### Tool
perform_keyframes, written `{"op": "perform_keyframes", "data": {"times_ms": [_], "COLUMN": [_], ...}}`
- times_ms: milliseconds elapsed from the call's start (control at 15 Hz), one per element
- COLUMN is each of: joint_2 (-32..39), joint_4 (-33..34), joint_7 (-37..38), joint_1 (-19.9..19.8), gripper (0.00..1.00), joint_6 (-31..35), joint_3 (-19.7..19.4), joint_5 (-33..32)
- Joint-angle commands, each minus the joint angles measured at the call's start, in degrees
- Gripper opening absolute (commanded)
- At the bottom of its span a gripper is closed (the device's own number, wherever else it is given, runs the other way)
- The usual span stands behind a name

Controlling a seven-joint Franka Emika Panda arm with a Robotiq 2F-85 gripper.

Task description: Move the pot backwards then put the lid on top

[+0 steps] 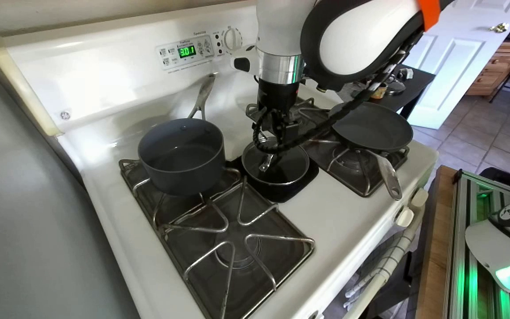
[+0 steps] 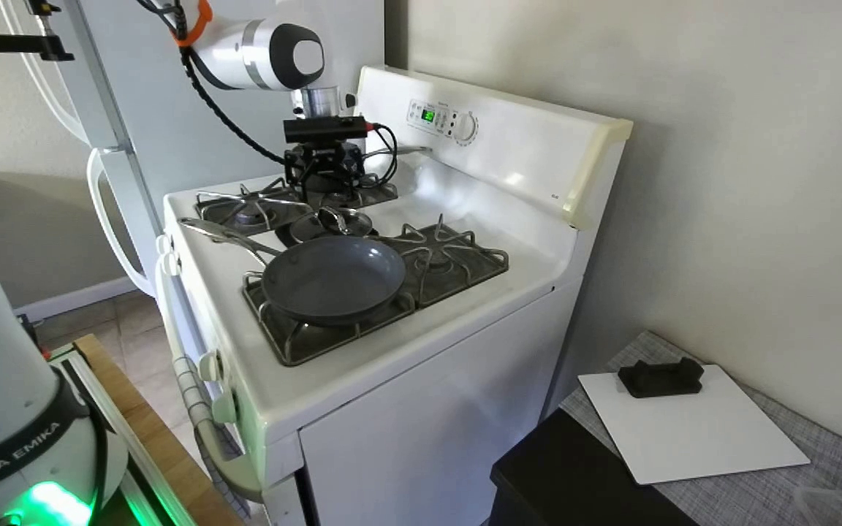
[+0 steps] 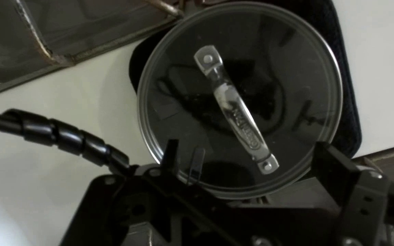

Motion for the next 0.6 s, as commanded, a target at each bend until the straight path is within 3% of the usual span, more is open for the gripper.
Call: {"op": "perform_keyframes", "data": {"times_ms": [0,133,200,333,467,533], "joint_2": [-1.2,-1.0,-0.9,-0.9,-0.7,-0.7], "joint_4": [-2.7,-2.9,-3.0,-3.3,-3.3,-3.3], "joint_7": [-3.5,-4.5,-5.0,-5.3,-5.3,-5.2], "joint_1": [-0.5,-0.5,-0.5,-0.4,-0.3,-0.3], "gripper": [0.94,0.69,0.68,0.50,0.77,0.81], "joint_6": [0.8,1.1,1.1,1.4,1.3,1.3], "joint_3": [1.0,1.3,1.4,1.5,1.5,1.4], "joint_5": [0.4,0.6,0.6,0.2,-0.4,-0.7]}}
